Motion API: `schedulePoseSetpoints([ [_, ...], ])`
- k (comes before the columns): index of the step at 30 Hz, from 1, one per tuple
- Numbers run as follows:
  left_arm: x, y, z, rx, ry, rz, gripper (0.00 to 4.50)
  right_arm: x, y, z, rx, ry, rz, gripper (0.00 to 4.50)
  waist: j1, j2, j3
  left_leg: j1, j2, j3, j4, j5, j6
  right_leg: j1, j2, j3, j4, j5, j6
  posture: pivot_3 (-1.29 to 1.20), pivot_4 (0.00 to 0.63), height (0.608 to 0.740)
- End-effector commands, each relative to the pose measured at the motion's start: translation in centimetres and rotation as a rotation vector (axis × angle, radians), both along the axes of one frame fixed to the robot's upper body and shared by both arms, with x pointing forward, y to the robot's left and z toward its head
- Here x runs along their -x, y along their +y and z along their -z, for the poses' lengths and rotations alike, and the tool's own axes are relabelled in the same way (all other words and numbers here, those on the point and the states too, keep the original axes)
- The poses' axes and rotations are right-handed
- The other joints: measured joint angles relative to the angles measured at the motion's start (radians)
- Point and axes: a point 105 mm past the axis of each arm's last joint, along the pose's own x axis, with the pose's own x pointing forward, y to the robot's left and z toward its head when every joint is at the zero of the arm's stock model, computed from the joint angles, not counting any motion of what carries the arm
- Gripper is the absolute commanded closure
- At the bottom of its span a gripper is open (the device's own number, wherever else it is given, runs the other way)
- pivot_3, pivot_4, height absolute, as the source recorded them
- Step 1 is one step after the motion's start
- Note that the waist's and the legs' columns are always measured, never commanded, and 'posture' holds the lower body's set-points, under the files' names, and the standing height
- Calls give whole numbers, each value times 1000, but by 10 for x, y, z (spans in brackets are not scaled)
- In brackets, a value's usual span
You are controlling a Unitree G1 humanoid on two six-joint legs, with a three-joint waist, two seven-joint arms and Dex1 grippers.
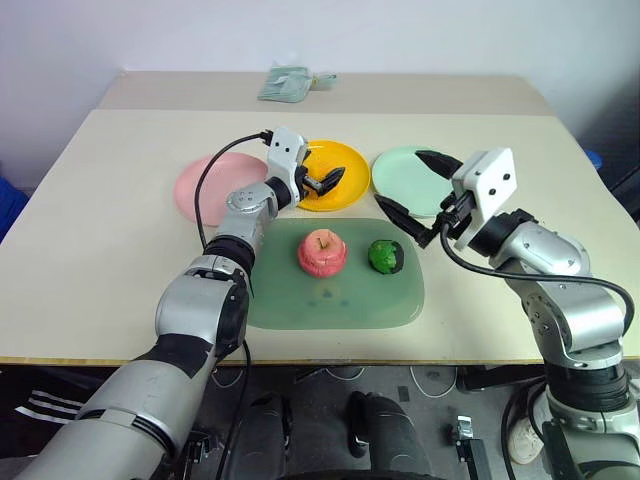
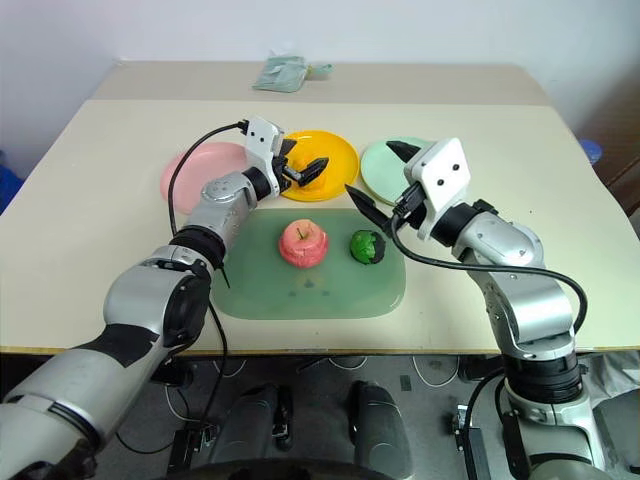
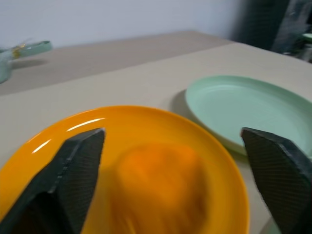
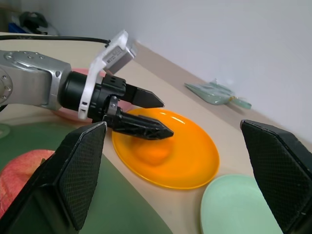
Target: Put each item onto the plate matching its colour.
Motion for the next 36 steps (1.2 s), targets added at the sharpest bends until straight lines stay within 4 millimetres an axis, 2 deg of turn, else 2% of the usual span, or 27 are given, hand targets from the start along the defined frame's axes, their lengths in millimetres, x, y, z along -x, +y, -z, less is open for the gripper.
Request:
schedulePoseSetpoints([
  [1, 2, 2, -43, 73, -112, 65, 16, 8, -1, -16, -10, -73, -7, 0, 0, 0, 0, 0, 0, 0, 0, 0, 0, 0, 0, 0, 0, 0, 0, 0, 150, 740],
  [3, 7, 7, -52, 105, -135, 129, 16, 9, -1, -17, -12, -76, -11, 0, -3, 0, 0, 0, 0, 0, 0, 0, 0, 0, 0, 0, 0, 0, 0, 0, 150, 740],
  [5, 23, 18, -64, 149, -181, 289, 16, 11, 0, -17, -14, -74, -36, 0, -7, 0, 0, 0, 0, 0, 0, 0, 0, 0, 0, 0, 0, 0, 0, 0, 150, 740],
  [7, 43, 30, -68, 165, -194, 475, 16, 15, 2, -17, -20, -68, -71, 0, -9, 0, 0, 0, 1, 0, 0, 0, 0, -1, 1, 0, 0, 0, 0, 0, 150, 740],
  [9, 67, 45, -61, 137, -150, 658, 16, 19, 5, -18, -28, -60, -110, 0, -19, 1, 0, 0, 1, 0, 0, 0, 0, 0, 1, 0, 1, 0, 0, 0, 150, 740],
  [11, 85, 59, -54, 132, -87, 754, 16, 21, 7, -17, -29, -51, -135, 0, -27, 1, -1, 1, 1, 0, -1, 0, 0, 0, 1, 0, 1, 0, 0, 0, 150, 740],
  [14, 105, 66, -36, 77, 1, 831, 16, 23, 9, -14, -17, -30, -170, 0, -25, 1, -1, 1, 1, 0, 0, 0, 0, 0, 1, 0, 2, 0, 0, 0, 150, 740],
  [15, 108, 65, -24, 9, 20, 827, 16, 24, 11, -12, -11, -18, -190, 0, -21, 1, 0, 1, 1, 0, 0, 0, 0, 0, 1, 0, 2, 0, 0, 0, 150, 740],
  [18, 106, 63, -2, -107, 19, 775, 16, 35, 17, -4, 11, 36, -281, 0, -3, 1, 0, 1, 1, -1, 1, 0, 0, 1, 0, 0, 1, 0, -1, 0, 150, 740],
  [23, 104, 44, 6, -107, -21, 763, 16, 52, 23, 14, 62, 122, -381, 0, 1, 1, -1, 0, 0, -1, 1, 0, 0, 1, -1, 0, 0, -1, -2, 0, 150, 740],
  [29, 102, 30, 14, -149, -73, 750, 16, 52, 24, 14, 51, 119, -375, 0, -3, 1, -1, 1, 1, -1, 1, 0, 0, 1, 1, 0, 1, -1, -1, 0, 150, 740],
  [36, 99, 27, 45, -279, 8, 727, 16, 52, 23, 14, 54, 114, -366, 0, 1, 1, -1, 1, 1, -1, 1, 0, 0, 1, 1, 0, 1, -1, -1, 0, 150, 740],
])
